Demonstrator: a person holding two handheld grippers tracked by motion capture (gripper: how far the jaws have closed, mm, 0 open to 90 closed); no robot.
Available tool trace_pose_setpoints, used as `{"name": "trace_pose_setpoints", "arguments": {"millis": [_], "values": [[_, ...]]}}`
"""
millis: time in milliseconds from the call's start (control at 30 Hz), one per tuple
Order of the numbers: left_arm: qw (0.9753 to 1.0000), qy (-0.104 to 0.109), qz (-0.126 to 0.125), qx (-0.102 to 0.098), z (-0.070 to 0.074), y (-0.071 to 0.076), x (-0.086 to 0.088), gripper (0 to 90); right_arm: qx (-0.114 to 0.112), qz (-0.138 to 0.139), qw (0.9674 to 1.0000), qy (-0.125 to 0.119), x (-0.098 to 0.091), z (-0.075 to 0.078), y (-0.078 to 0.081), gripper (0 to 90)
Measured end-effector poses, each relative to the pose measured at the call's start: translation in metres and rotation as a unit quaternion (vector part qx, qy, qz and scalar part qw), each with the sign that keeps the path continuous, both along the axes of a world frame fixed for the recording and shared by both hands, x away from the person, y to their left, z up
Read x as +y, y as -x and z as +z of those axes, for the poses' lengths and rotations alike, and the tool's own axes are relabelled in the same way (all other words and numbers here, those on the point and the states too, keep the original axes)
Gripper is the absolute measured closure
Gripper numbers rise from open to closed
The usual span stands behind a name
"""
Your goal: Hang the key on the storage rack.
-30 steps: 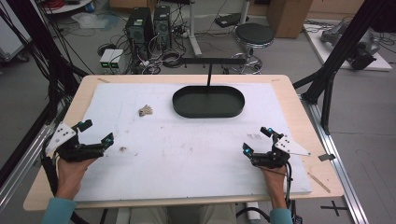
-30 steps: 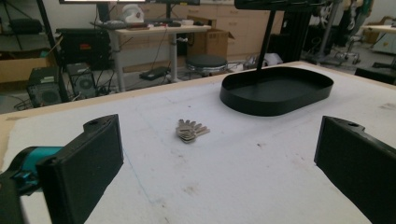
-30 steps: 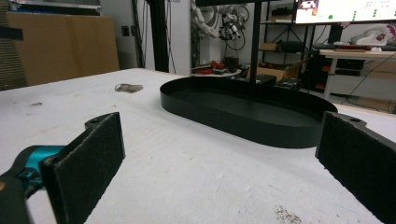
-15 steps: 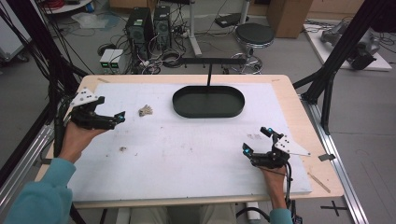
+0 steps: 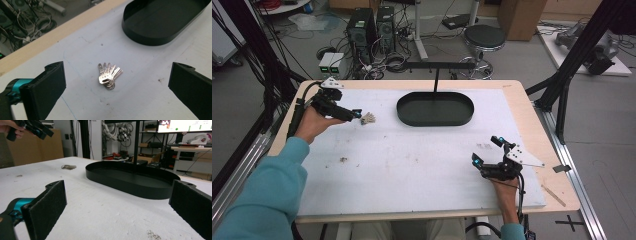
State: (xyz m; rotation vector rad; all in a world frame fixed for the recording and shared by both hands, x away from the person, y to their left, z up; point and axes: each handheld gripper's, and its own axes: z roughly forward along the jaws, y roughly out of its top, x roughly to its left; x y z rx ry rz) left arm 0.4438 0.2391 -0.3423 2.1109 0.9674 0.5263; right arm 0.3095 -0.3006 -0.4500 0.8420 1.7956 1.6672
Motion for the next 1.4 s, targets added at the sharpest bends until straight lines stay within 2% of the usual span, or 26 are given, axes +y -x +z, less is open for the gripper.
{"name": "trace_pose_setpoints", "arguments": {"millis": [167, 200, 367, 467, 600, 800, 900, 933, 1133, 1200, 1400], "values": [[0.9994, -0.021, -0.004, 0.028, -0.005, -0.016, -0.015, 1.7, 0.001, 0.0, 1.0, 0.0, 0.0, 0.0, 0.0, 0.5], [0.9988, -0.031, -0.005, 0.037, -0.008, -0.022, -0.02, 1.8, 0.001, 0.0, 1.0, 0.0, 0.0, 0.0, 0.0, 0.5], [0.9975, -0.048, -0.003, 0.051, -0.015, -0.032, -0.029, 1.8, 0.0, 0.001, 1.0, 0.001, 0.0, 0.0, 0.0, 0.5], [0.9958, -0.063, 0.001, 0.067, -0.024, -0.041, -0.035, 1.8, 0.0, 0.001, 1.0, 0.001, 0.0, 0.0, 0.0, 0.5], [0.9944, -0.072, 0.011, 0.077, -0.031, -0.046, -0.037, 1.8, 0.001, 0.001, 1.0, 0.0, 0.0, 0.0, 0.0, 0.5], [0.9901, -0.095, 0.027, 0.1, -0.045, -0.053, -0.036, 1.8, -0.001, 0.0, 1.0, 0.002, 0.0, 0.0, 0.0, 0.5], [0.9862, -0.114, 0.036, 0.114, -0.053, -0.057, -0.036, 1.8, -0.001, 0.0, 1.0, 0.002, 0.0, 0.0, 0.0, 0.5], [0.9862, -0.114, 0.036, 0.114, -0.053, -0.057, -0.036, 1.9, -0.001, 0.0, 1.0, 0.002, 0.0, 0.0, 0.0, 0.5], [0.9822, -0.131, 0.04, 0.128, -0.062, -0.06, -0.038, 2.1, 0.001, 0.001, 1.0, 0.001, 0.0, 0.0, 0.0, 0.5], [0.9804, -0.138, 0.041, 0.135, -0.065, -0.06, -0.04, 6.1, 0.001, 0.0, 1.0, 0.0, 0.0, 0.0, 0.0, 0.5], [0.9785, -0.144, 0.046, 0.14, -0.068, -0.062, -0.041, 8.8, 0.0, 0.0, 1.0, 0.0, 0.0, 0.0, 0.0, 0.5]]}}
